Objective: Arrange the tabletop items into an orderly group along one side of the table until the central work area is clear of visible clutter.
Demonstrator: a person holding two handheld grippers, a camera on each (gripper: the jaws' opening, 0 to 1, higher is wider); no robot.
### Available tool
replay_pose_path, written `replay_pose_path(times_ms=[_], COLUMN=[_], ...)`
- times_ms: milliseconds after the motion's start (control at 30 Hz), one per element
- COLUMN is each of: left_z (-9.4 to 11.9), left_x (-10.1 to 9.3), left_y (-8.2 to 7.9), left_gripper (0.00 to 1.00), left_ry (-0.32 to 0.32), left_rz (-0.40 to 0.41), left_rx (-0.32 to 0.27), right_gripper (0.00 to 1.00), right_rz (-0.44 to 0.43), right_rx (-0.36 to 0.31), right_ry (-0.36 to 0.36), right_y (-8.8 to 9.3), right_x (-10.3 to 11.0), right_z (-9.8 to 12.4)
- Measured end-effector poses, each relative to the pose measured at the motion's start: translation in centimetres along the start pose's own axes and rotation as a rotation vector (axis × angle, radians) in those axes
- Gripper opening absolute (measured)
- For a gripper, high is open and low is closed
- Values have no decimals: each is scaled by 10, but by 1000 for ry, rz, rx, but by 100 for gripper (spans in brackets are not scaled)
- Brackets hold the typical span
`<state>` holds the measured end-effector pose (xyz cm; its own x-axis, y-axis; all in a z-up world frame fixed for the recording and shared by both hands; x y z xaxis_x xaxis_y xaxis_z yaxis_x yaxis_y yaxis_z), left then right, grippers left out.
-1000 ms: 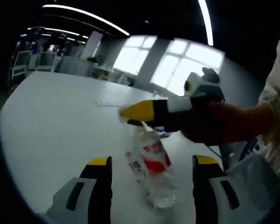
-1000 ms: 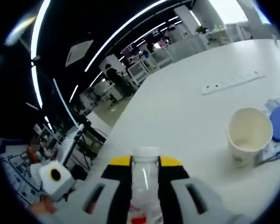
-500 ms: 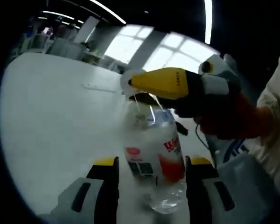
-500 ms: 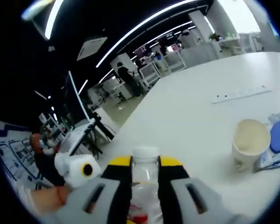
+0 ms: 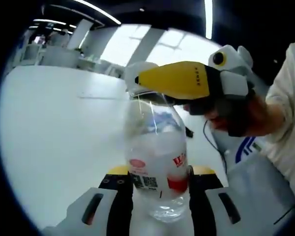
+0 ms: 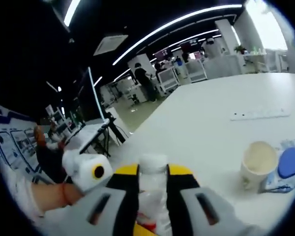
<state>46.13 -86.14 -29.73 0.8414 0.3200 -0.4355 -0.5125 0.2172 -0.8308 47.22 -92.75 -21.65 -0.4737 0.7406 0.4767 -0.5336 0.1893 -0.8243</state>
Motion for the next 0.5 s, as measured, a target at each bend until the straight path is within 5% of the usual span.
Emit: replay_pose_path(times_ms=[500], left_z=[-2], left_x=[-13], left_y=[-10], left_gripper=[38], left_ry=[32], left_rz=[-54], left_rx=[-27], right_gripper=[18], right_rz=[117], right_rx=[55], right_ry=[-112], right_y=[-12], right_x=[1], right_z=[21])
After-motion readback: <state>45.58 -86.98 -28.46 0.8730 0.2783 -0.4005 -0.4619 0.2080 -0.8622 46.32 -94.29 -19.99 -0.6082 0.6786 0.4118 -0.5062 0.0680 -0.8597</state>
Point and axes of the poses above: the point that each gripper's makers call its tool centre point, and the gripper's own axes: z roughly backward along the fingers, x roughly to its left, y roughly out of its underside, the point moved 6 cm from there along z, roughly backward along the fingers, and after that the axes turned 9 degrees about -y, right-handed, at the moved point
